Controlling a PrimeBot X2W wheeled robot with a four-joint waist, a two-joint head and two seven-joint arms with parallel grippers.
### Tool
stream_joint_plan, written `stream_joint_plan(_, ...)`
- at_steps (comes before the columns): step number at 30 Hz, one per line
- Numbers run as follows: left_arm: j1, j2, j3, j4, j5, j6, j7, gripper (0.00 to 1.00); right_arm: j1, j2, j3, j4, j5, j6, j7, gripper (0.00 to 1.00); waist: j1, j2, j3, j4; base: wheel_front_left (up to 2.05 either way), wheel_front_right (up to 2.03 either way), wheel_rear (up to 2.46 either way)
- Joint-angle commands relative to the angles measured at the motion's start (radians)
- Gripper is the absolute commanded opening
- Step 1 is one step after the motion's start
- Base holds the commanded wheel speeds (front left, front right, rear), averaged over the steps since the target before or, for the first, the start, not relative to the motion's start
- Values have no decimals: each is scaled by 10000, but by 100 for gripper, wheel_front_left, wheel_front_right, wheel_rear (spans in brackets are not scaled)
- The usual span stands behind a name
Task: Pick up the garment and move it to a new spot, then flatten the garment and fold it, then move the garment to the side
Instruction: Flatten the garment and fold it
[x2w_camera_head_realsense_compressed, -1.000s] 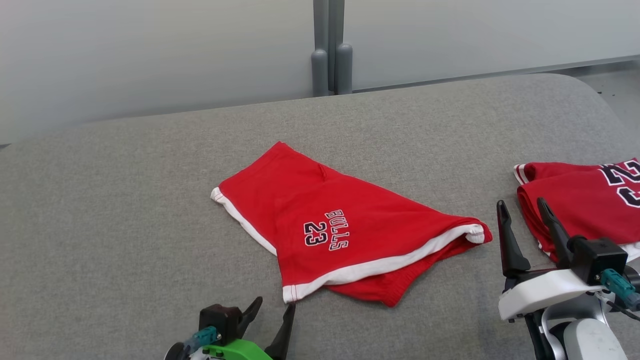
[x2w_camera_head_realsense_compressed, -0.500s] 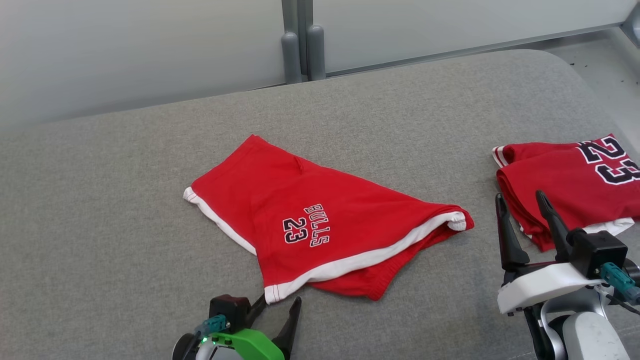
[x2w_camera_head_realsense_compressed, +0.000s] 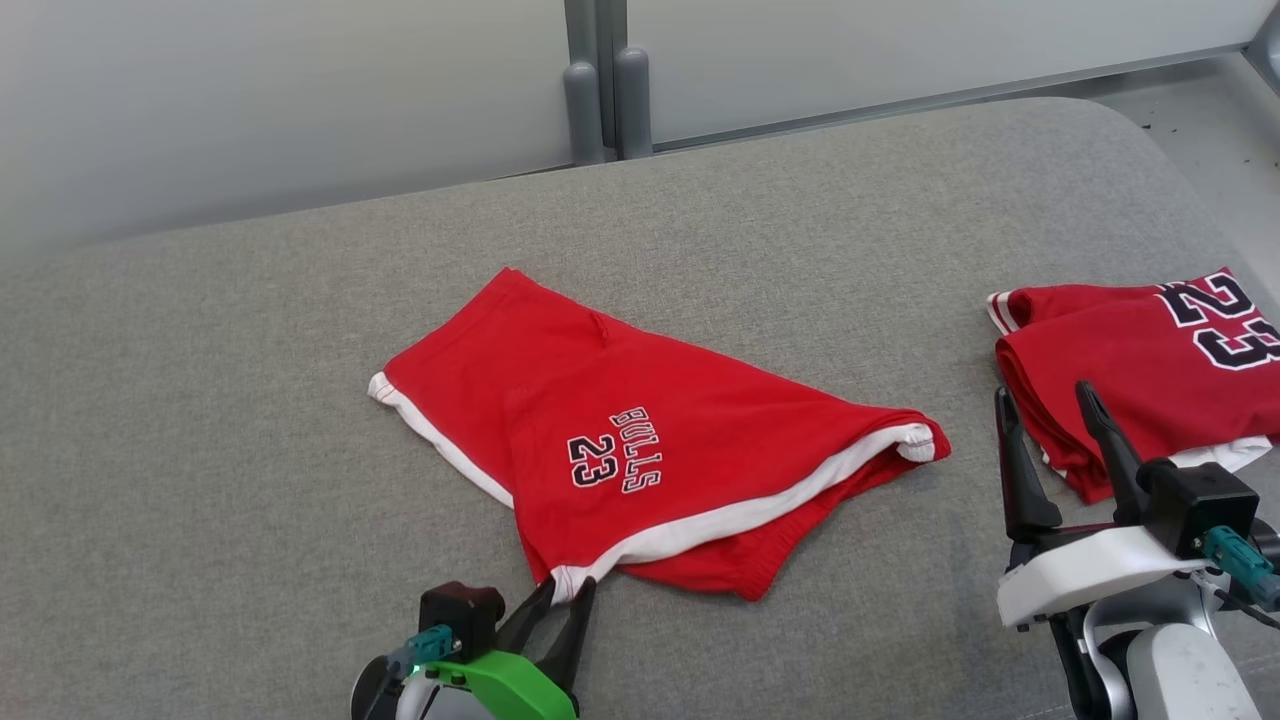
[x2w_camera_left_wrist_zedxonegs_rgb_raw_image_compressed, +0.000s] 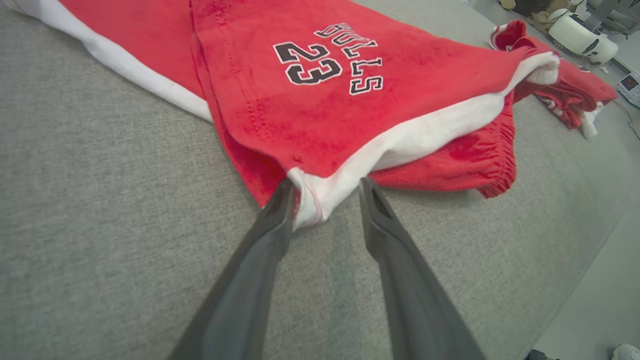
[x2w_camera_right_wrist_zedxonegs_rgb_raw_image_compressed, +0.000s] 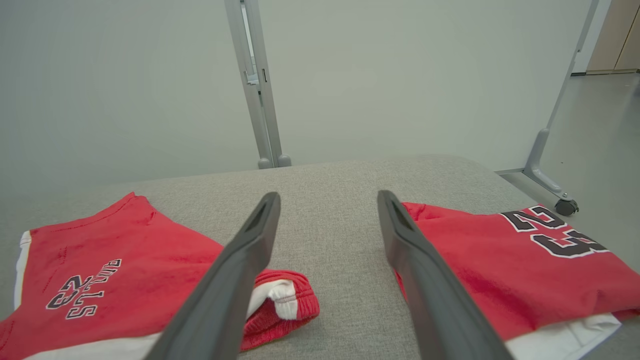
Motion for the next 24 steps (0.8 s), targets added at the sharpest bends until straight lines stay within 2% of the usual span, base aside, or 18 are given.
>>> stream_joint_plan(1, -23, 5, -8, 50, -102, -29, 35, 38, -122, -15, 12, 15, 51, -3, -43, 100, 0, 57, -6, 0, 0, 0, 0)
stream_joint_plan(2, -46, -31, 15, 103, -161, -59, 57, 29, -116, -15, 17, 20, 44, -1, -45, 100, 0, 57, -9, -1, 0, 0, 0)
stream_joint_plan(3, -73, -61, 48, 155, -210, -62, 39, 15, -115, -15, 22, 26, 34, -1, -46, 100, 0, 57, -11, -6, 0, 0, 0)
stream_joint_plan(5, -151, -62, 61, 321, -224, -57, 15, 0, -129, -15, 31, 33, 26, -3, -48, 100, 0, 57, -16, -26, 0, 0, 0)
stream_joint_plan(14, -430, -67, 391, 704, -292, 141, -650, 0, 254, -15, 43, 240, 164, -1, 208, 100, 0, 57, -52, -56, 0, 0, 0)
stream_joint_plan(24, -470, 261, 907, -251, -80, 545, -1081, 0, 464, -17, 656, 1445, 982, -1, 277, 100, 0, 57, -163, 84, 0, 0, 0)
